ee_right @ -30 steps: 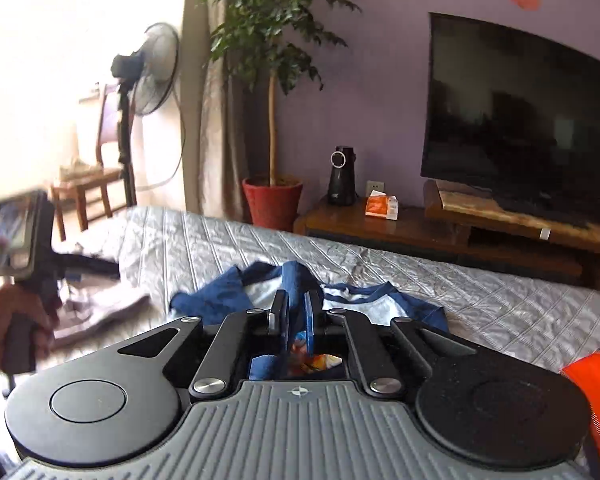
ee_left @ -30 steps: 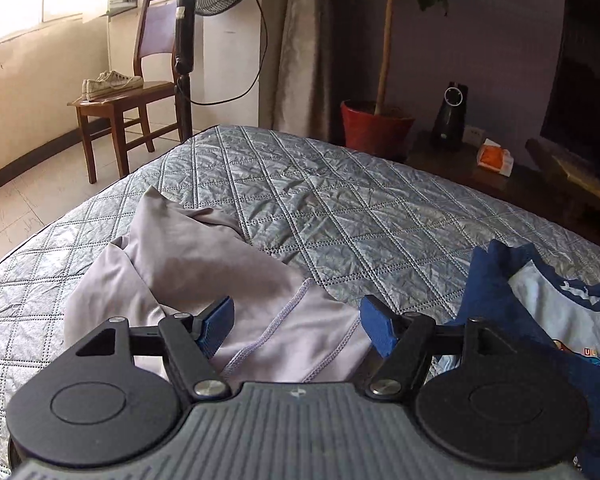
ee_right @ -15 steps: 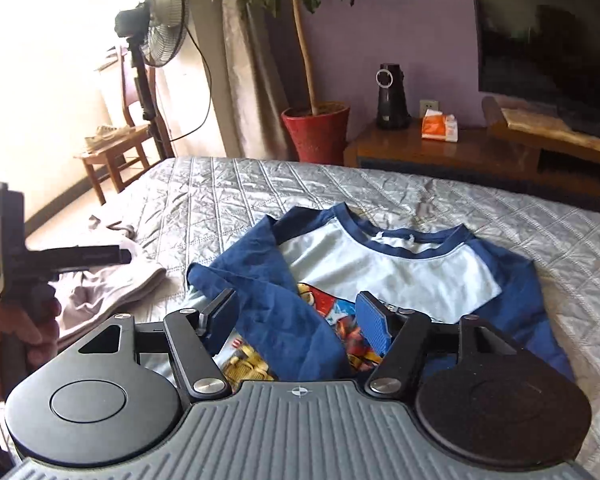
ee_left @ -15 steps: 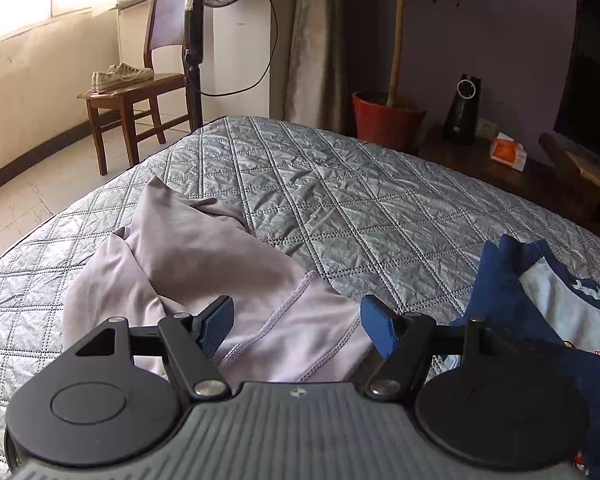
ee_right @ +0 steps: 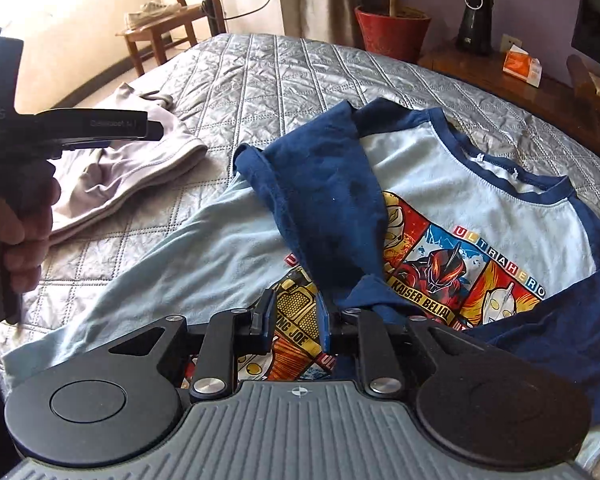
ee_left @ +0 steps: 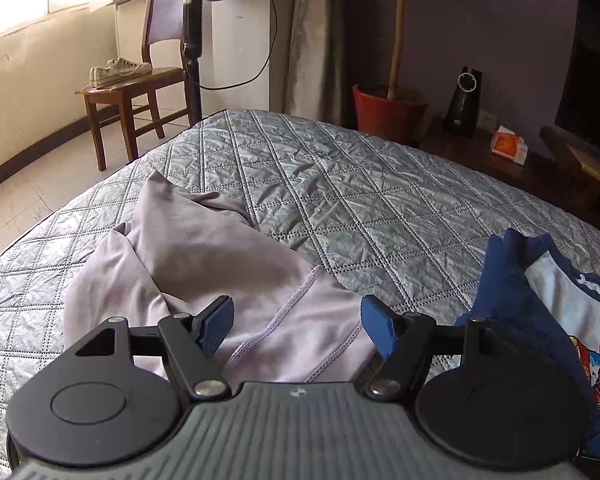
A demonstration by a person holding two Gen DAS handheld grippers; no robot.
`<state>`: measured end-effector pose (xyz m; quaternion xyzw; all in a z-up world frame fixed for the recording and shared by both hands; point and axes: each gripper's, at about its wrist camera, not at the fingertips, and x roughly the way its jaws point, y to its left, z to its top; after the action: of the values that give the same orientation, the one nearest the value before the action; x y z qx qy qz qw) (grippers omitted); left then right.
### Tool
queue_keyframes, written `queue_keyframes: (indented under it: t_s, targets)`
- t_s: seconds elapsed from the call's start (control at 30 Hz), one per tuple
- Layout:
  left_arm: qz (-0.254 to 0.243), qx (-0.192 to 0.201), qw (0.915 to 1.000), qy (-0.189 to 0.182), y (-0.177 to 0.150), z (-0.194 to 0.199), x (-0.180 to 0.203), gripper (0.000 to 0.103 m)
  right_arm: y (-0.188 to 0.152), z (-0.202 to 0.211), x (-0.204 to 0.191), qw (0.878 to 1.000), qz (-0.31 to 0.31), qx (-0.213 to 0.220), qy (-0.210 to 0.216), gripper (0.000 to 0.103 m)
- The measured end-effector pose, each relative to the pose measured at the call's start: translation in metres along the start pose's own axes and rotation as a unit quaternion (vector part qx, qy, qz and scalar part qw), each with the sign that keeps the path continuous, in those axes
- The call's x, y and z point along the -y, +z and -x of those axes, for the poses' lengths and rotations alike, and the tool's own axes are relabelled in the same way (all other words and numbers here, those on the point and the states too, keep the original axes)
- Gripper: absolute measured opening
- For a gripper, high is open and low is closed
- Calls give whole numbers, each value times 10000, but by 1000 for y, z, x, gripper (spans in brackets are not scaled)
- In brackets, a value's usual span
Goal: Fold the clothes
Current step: 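Carry the second navy sleeve with the right gripper across the t-shirt front, then lay the sleeve on the t-shirt and open the right gripper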
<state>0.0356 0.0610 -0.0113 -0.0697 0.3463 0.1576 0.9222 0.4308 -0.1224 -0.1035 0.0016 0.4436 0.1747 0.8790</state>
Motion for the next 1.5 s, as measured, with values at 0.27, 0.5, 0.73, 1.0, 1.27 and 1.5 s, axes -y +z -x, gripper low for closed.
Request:
queue_keyframes:
  t_s: [0.27, 0.5, 0.73, 1.0, 1.27, 1.5]
  targets:
    - [4, -15, 10000, -4, 0, -1, 1, 67, 6, 21, -15, 9958, 680, 466, -405, 62]
    - [-49, -38, 10000, 30, -1, -3, 3, 67, 9, -16, 9, 9899, 1024, -225, -957, 4]
    - [-55, -3, 9999, 131, 0, -2, 2, 69, 15, 54, -40, 9557, 1830, 1497, -1756, 6]
    - [-79, -37, 9999, 77, 0, -2, 0, 69, -44, 37, -90, 9681, 2343, 81, -882, 29]
    - [-13, 9, 9998, 186, 0, -1, 1, 69, -13, 69, -34, 9958, 24, 917, -3, 62]
    - [256, 142, 9983, 497, 4, -1, -9, 69, 58, -14, -2, 9899, -966, 1038, 7, 38]
